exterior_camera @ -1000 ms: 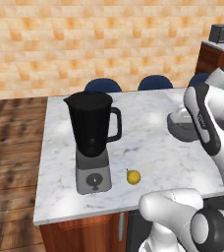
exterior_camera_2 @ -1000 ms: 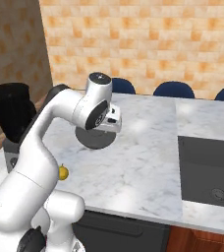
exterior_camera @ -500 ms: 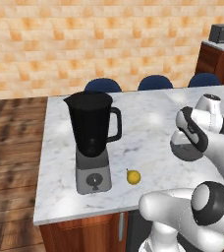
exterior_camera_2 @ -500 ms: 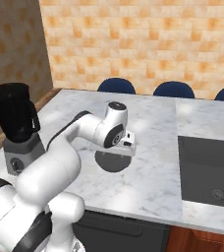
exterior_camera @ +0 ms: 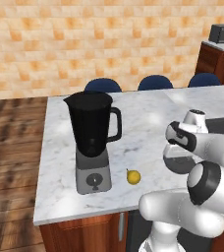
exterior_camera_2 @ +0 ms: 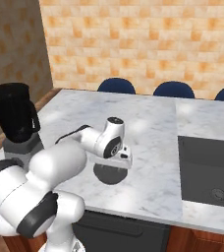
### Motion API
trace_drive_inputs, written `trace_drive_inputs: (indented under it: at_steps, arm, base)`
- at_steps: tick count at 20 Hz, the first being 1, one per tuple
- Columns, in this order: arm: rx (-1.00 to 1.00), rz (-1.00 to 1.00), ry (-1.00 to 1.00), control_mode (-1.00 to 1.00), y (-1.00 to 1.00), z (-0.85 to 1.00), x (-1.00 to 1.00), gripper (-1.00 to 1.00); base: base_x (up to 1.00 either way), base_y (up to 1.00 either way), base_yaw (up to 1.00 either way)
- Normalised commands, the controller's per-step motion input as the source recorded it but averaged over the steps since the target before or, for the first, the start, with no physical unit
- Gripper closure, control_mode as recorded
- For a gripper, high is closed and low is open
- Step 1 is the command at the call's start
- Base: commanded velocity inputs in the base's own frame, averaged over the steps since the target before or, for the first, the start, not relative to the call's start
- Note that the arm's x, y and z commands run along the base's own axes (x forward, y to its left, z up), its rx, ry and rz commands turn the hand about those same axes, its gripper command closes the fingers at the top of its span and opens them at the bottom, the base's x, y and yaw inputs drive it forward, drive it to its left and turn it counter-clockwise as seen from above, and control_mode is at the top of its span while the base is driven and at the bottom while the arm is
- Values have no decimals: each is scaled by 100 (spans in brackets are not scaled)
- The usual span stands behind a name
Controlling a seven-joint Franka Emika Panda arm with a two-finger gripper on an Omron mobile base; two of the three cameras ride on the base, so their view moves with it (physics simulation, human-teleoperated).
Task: Open the blender lid, put the pear in the blender, close the lid, and start the blender.
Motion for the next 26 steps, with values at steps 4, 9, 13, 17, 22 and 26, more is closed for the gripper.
trace_drive_inputs:
  at_steps: [4,9,13,17,22,26]
  arm:
    - [-1,-1,9,-100,15,-50,20,100]
    - [-3,-3,10,-100,32,-58,19,-100]
    - [0,-4,1,-100,22,-28,0,-100]
    - [0,-1,1,-100,9,1,-15,-100]
    - [-4,-1,-1,-100,9,44,-16,-100]
    - [-7,0,-12,-100,31,65,-23,-100]
  base:
    - [0,0,0]
    - [0,0,0]
    - [0,0,0]
    - [0,0,0]
    - [0,0,0]
    - [0,0,0]
